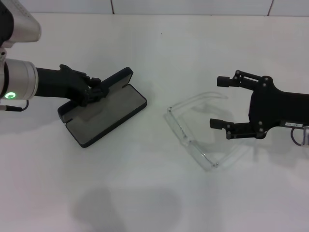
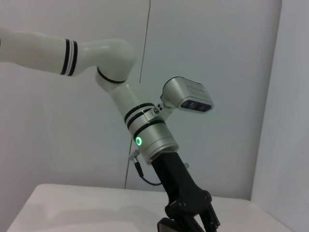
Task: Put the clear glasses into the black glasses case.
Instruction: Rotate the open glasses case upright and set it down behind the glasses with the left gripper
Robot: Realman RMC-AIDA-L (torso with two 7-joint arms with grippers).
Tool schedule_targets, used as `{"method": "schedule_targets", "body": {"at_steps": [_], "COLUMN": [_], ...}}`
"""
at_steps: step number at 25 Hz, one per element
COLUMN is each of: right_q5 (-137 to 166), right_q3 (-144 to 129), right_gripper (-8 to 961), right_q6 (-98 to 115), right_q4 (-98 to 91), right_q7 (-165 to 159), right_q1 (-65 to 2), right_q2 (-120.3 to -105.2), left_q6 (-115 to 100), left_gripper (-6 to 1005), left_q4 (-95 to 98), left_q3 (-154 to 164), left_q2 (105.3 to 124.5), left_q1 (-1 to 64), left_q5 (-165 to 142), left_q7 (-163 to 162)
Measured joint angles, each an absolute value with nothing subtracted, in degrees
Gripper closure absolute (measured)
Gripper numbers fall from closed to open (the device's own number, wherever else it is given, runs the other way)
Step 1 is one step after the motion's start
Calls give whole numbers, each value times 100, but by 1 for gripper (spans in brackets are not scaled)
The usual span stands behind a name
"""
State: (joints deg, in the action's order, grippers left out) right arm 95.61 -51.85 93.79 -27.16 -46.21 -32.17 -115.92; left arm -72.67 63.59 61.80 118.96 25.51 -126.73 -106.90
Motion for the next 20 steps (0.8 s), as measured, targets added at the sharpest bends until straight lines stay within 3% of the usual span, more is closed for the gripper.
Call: {"method": "schedule_targets", "body": {"at_steps": [5,10,20], "right_q5": [9534,9507,9348], "right_q3": [-5177,-5192,-5191], "right_gripper": [84,85,88], "right_q6": [9398,9404,9514], "right_q4": [-2676,-2670,-2449], "right_q7": [-4553,-4532,-4181], "right_q1": [-3217,-3166,-3074], "right_q2": [-11592,-11592,-11601], "left_q6": [-7260,-7268,-7279], "left_gripper": [691,694,800], "left_q4": [6392,6448,6579], "left_q3": [6184,6207,6268], "left_q2": [11897,11896,11860], "left_q1": [2565,2694,3103], "left_q5": [-12743,-12842,-12906], "left_q7": [-10691,-10677,-10567]}}
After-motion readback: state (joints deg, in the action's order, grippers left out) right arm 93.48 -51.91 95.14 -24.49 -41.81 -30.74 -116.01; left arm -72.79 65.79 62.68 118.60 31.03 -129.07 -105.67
